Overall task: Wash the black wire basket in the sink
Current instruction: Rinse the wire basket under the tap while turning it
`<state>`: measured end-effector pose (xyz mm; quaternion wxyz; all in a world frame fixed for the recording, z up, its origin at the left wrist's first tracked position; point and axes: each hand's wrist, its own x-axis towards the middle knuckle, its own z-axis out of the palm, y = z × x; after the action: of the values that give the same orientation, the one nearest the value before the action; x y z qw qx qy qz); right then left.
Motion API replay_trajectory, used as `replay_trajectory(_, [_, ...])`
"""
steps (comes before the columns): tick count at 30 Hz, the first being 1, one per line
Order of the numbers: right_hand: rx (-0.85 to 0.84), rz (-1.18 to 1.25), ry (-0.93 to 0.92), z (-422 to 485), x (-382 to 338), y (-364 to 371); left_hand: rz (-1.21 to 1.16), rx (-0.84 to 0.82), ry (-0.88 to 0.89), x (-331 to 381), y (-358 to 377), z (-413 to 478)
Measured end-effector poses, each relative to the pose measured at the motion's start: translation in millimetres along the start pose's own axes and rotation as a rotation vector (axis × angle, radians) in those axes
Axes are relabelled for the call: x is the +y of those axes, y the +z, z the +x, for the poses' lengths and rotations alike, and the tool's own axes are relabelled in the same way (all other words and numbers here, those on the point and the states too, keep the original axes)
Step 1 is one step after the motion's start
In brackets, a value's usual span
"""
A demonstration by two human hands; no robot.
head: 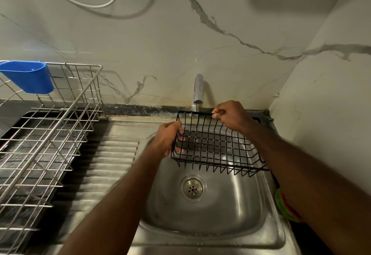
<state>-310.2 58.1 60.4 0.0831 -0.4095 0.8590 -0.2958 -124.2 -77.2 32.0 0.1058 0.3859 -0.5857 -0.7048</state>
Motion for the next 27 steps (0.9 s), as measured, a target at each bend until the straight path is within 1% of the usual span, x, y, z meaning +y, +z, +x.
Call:
replay_trajectory(10, [0.023,0.015,0.027,-3.0,7.3,-1.7,0.051,-0.03,-0.011,4.0,2.9,7.1])
replay_trajectory(20, [0.044,0.04,0.047,-2.7,11.9,-1.8,0.057,-0.077,-0.007,6.9,-0.4,9.8])
replay_trajectory(27, [0.043,0.047,0.043,-9.3,16.5,-1.3,0.048,-0.08,-0.011,4.7,2.9,8.9])
